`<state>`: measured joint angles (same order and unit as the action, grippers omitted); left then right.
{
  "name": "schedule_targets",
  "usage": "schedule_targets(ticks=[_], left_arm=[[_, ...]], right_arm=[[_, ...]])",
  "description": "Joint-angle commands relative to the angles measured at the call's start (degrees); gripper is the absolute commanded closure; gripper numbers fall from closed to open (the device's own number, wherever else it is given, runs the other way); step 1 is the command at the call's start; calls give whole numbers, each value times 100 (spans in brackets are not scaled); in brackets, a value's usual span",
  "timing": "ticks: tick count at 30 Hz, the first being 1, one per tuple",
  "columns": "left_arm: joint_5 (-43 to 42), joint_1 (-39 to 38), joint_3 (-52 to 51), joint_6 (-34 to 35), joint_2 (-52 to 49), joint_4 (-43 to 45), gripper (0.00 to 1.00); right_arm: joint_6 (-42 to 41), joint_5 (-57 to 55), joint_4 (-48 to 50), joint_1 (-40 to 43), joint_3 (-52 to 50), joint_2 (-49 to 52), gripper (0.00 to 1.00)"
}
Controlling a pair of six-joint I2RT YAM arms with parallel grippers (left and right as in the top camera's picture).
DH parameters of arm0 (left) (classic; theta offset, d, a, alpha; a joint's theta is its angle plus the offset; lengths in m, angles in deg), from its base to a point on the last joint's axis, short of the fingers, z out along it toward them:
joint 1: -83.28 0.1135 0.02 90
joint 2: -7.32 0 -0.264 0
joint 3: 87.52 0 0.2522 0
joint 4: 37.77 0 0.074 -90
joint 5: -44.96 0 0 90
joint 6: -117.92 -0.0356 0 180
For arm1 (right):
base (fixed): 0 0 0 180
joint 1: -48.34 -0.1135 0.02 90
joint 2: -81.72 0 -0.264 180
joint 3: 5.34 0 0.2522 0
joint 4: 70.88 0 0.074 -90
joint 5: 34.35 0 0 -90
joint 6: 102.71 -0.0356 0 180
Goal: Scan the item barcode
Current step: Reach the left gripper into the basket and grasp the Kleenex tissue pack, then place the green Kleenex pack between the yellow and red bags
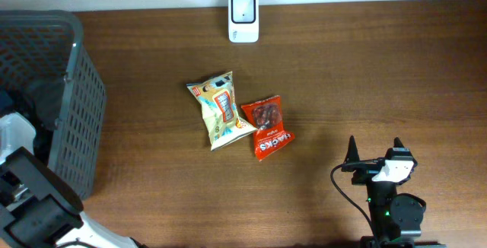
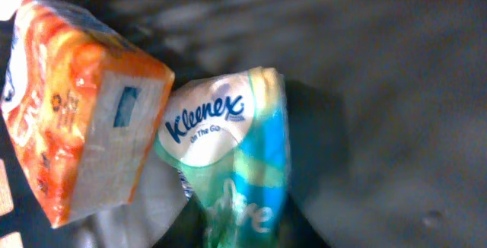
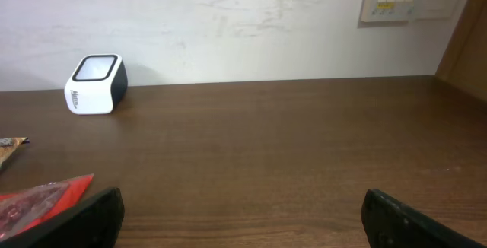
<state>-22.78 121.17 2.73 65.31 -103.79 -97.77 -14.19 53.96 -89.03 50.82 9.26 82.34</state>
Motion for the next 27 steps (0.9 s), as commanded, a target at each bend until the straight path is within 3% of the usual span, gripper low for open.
schedule_targets(ticks=[1,7,12,15,17,19,21,25,27], left_arm=[[-302,24,-59,57,13,-96,96],[-835,26,452,57,723,-546,100],[-1829,24,1180,35,2100,-599,100],[-2946,-22,1414,37,2896,-428,100],[-4332,-192,1453,81,3574,-179,100],[-5056,-557,1453,81,3978,-31,100],[-5149,-1108,1453,74,4232,-7,100],[-4822,-2739,1449,-546,4376,-13,100],[-4183,-3733,1440,-855,4242,-240,100]], right_arm=[[-31,-48,-9,17,-52,-44,1],[-31,-48,-9,17,-52,-44,1],[-31,-48,-9,17,-52,-44,1],[-31,-48,-9,17,-52,-44,1],[-31,-48,-9,17,-52,-44,1],[-31,-48,-9,17,-52,-44,1],[-31,-48,-9,17,-52,-44,1],[-31,-48,-9,17,-52,-44,1],[-31,-48,-9,17,-52,-44,1]])
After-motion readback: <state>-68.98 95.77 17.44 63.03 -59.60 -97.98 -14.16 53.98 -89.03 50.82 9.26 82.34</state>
